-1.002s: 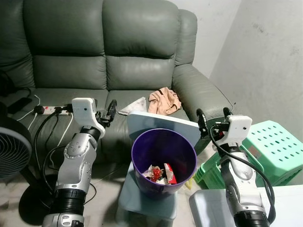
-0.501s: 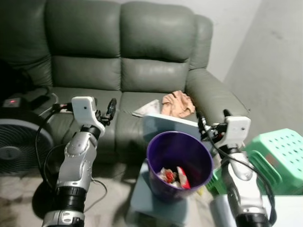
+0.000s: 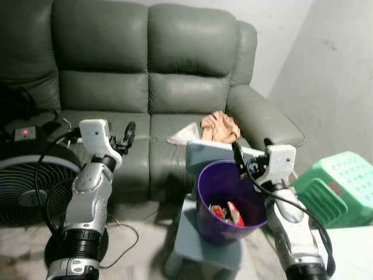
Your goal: Picking trash to rubbish bin
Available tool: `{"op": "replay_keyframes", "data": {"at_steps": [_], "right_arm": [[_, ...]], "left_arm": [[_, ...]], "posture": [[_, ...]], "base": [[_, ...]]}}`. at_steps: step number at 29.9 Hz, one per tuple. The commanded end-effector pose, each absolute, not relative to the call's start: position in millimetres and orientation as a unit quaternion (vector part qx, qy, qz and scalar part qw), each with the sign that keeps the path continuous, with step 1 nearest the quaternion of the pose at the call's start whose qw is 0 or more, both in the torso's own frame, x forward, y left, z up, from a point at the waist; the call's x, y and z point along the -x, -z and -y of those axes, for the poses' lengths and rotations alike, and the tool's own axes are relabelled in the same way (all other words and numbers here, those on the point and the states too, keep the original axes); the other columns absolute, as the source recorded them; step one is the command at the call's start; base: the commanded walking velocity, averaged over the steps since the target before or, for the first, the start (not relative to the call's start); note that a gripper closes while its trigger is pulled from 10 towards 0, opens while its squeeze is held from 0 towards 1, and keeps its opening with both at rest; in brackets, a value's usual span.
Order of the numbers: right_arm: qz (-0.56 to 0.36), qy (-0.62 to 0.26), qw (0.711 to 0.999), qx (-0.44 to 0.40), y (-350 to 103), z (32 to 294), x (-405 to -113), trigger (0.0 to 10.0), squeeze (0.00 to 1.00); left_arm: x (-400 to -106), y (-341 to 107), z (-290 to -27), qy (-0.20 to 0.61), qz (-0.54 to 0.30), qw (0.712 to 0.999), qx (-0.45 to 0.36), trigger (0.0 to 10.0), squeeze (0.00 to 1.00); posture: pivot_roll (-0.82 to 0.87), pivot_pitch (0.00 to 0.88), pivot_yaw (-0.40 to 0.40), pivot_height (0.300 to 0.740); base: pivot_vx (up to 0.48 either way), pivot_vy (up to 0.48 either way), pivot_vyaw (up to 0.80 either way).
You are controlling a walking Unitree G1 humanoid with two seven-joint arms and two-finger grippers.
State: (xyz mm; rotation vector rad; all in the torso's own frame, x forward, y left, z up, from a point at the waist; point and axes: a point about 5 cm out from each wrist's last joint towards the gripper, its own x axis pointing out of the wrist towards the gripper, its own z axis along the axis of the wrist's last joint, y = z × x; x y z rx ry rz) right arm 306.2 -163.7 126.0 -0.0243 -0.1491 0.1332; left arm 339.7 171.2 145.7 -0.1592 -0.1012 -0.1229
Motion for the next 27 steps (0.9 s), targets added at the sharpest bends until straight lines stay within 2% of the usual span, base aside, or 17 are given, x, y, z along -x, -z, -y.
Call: {"op": "replay_keyframes", "data": {"at_steps": [1,27], "right_arm": [[0.072,-0.06,0.996,0.01,-126.0,165.7,-305.6,10.0,0.0],[0.065,-0.059,0.996,0.015,-127.5,165.1,-305.0,10.0,0.0]], "left_arm": [[-341.1,-147.8,-168.5,0.066,0.053,0.994,0.073,10.0,0.0],[-340.8,-150.8,-162.3,0.079,0.062,0.993,0.059,10.0,0.0]], "posture": [[0.01,0.0,-0.086,0.74],[0.0,0.0,-0.083,0.74]], "base": [[0.0,0.0,-0.79],[0.0,0.0,-0.77]]}}
